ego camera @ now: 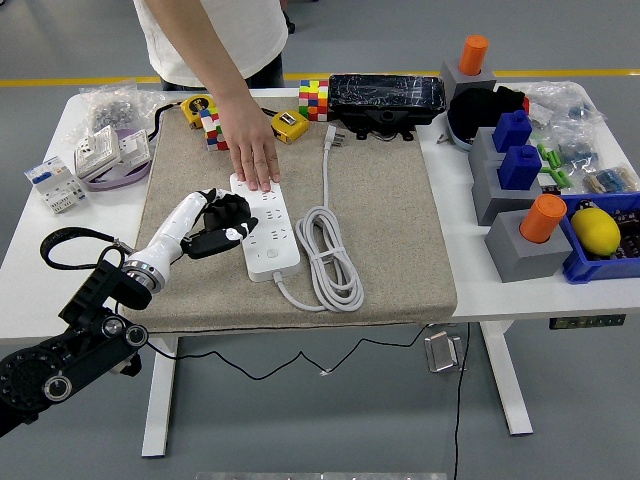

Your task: Put the plug near the board,insert it into the board,press the button,pull the plug out

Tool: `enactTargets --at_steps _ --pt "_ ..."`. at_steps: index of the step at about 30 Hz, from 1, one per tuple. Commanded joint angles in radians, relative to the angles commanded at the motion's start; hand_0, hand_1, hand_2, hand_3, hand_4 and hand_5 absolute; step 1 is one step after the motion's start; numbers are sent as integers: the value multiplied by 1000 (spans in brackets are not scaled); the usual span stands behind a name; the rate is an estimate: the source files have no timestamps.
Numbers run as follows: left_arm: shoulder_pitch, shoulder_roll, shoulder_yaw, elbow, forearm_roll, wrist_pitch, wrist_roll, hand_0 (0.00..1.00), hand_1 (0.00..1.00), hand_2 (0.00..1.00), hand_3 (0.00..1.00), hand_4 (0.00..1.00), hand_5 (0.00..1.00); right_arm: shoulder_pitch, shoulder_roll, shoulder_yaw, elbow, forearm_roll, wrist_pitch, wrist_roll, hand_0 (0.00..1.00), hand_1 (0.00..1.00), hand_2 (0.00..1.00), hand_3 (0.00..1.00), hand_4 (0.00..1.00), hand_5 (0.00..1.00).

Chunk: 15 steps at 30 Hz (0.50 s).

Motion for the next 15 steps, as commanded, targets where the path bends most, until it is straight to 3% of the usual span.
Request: enactTargets --at_steps 15 --pt "-44 -6 49 -10 22 -31 45 759 755 758 700 753 528 1 0 1 0 1 0 0 609 675 689 573 914 444"
